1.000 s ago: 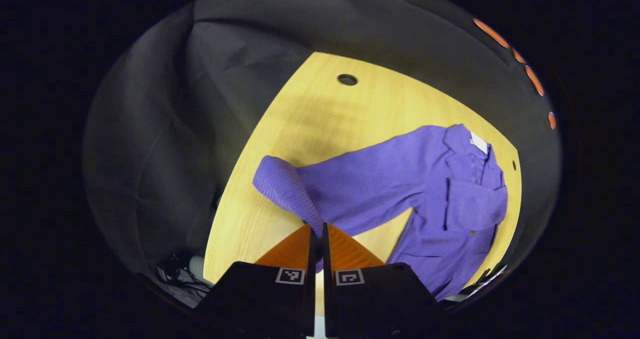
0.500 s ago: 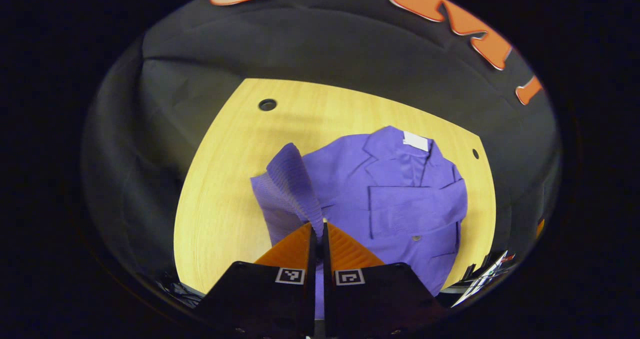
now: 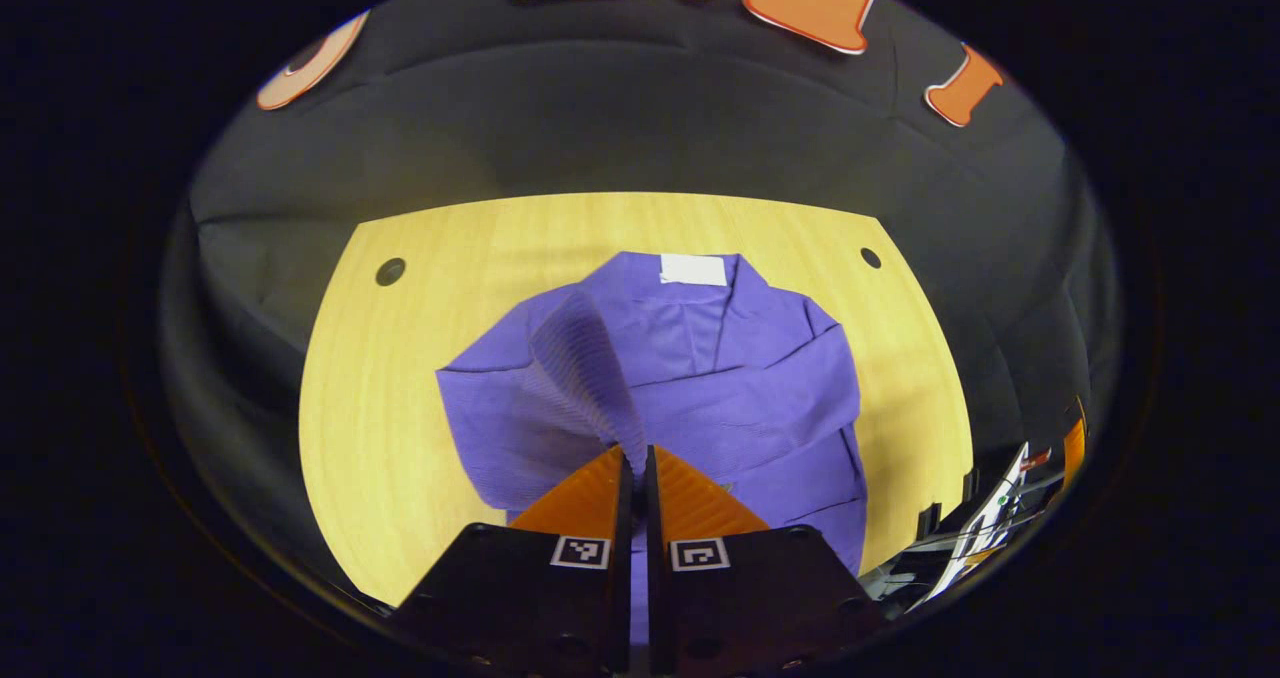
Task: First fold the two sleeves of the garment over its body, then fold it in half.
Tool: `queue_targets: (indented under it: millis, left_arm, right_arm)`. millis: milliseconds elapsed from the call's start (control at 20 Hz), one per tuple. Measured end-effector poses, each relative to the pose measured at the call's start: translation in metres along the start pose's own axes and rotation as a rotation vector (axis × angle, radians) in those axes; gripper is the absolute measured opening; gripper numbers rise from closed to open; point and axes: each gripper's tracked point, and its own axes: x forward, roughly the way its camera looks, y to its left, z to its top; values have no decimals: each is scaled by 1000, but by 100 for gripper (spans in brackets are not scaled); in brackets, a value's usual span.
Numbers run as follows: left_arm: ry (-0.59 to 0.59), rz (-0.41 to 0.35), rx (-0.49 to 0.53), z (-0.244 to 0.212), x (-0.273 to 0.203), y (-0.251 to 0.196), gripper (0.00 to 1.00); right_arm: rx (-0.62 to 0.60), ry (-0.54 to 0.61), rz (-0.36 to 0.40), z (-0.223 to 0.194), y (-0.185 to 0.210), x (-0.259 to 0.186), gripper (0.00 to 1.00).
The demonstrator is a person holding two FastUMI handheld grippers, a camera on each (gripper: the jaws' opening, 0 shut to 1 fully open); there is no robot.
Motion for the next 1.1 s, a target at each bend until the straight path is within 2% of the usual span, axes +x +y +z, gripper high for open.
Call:
queue_targets:
  millis: [200, 550, 700, 850, 950, 1050, 1100]
  left_arm:
    - [19, -29, 14, 10, 18, -48, 8]
    - [28, -25, 150, 21, 64, -132, 8]
    - [29, -24, 172, 21, 82, -154, 8]
    - [19, -123, 200, 19, 89, -185, 14]
    - [-28, -177, 224, 24, 78, -198, 57]
    - [-77, -197, 247, 30, 66, -200, 100]
    - [-95, -193, 253, 31, 58, -196, 99]
  right_arm:
    - [10, 2, -1, 0, -11, 0, 95]
    - [22, 24, -6, -2, -29, 0, 95]
    - [26, 40, -7, -4, -34, 0, 95]
    - [22, 51, -9, -7, -37, 1, 95]
    - [25, 53, -9, -6, -36, 3, 95]
    - [35, 56, -6, -7, -36, 5, 95]
    - [38, 58, -7, -8, -35, 6, 95]
